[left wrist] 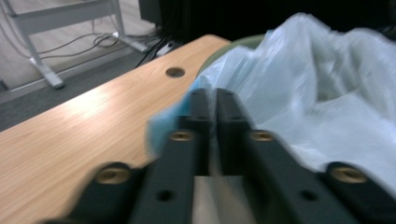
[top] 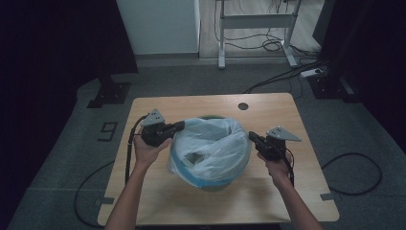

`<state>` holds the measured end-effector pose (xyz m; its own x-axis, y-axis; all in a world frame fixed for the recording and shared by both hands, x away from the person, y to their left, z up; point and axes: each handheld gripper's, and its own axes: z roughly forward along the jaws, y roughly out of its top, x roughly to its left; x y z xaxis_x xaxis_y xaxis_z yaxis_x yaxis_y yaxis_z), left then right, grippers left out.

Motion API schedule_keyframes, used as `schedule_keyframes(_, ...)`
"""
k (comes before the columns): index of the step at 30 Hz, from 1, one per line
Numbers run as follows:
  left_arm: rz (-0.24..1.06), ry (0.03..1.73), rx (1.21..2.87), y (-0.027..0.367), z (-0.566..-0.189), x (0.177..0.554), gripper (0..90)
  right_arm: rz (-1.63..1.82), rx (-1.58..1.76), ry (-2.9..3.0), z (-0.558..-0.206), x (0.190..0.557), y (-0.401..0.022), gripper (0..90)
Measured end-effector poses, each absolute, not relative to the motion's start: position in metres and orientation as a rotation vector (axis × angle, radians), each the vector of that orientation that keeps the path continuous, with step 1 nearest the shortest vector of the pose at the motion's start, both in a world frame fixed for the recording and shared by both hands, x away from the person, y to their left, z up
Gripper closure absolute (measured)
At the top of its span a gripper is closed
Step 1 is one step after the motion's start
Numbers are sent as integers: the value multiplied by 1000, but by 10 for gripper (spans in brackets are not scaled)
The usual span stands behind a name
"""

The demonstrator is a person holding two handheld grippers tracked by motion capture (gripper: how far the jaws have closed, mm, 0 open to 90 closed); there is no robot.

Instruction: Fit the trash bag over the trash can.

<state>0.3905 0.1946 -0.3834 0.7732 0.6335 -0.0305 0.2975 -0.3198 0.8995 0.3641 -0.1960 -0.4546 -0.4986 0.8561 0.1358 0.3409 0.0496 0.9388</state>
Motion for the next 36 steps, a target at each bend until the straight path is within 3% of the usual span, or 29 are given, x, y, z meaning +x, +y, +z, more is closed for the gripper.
schedule_keyframes(22, 477, 806, 1820, 204, -381, 413, 900, 1470, 1206, 1831, -443, 371, -201, 885)
schedule_keyframes(36, 399, 935, 1894, 198, -420, 438, 900, 1411, 1223, 1937, -460, 380, -177, 891)
